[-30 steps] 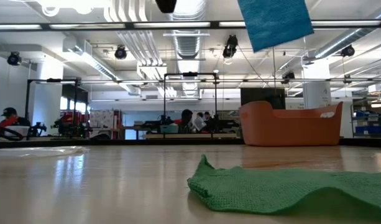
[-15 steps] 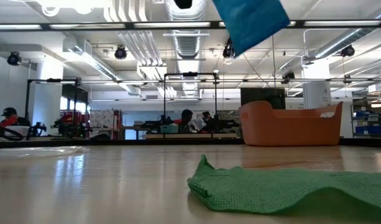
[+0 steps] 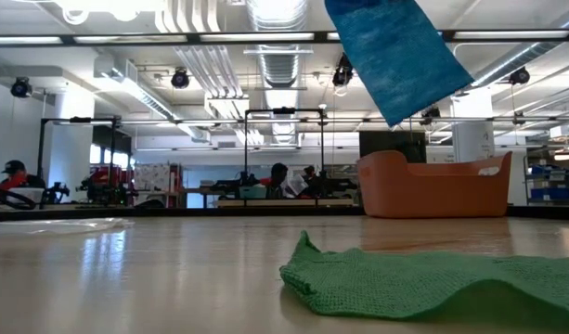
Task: Roll bandage
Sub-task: Roll the blue bandage
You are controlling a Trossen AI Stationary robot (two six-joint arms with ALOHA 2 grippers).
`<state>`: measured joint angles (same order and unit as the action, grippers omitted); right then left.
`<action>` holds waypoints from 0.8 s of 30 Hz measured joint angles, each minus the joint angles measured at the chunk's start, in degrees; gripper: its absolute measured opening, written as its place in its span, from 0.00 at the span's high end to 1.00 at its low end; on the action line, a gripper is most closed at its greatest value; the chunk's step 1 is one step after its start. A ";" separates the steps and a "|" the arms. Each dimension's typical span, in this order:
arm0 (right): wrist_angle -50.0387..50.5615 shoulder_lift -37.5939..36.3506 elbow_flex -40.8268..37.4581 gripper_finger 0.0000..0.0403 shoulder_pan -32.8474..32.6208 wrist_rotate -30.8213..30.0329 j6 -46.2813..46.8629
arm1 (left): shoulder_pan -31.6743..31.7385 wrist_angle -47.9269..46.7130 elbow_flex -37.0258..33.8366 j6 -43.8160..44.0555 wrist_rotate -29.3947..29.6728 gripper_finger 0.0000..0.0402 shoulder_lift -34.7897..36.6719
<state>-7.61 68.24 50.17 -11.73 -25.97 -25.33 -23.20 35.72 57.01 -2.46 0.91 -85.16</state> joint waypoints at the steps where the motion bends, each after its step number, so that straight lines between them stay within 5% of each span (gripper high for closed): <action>1: 0.05 0.03 -0.37 1.00 0.00 0.26 0.66 | 0.00 0.39 0.00 -0.02 0.55 1.00 0.31; 6: 3.22 -0.45 -1.29 1.00 -0.24 0.40 4.00 | -0.02 -1.16 0.00 -0.18 5.53 1.00 2.79; 12: 4.04 0.80 -1.44 0.98 -0.27 8.35 9.21 | -0.19 -1.12 0.00 -2.59 10.15 1.00 4.83; 24: -1.19 0.32 -0.64 0.66 -3.48 10.44 9.22 | 0.13 -2.39 0.00 -2.90 16.04 1.00 5.33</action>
<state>-8.79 68.56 49.52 -15.21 -15.52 -16.12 -23.07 33.33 57.01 -5.37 16.95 -79.83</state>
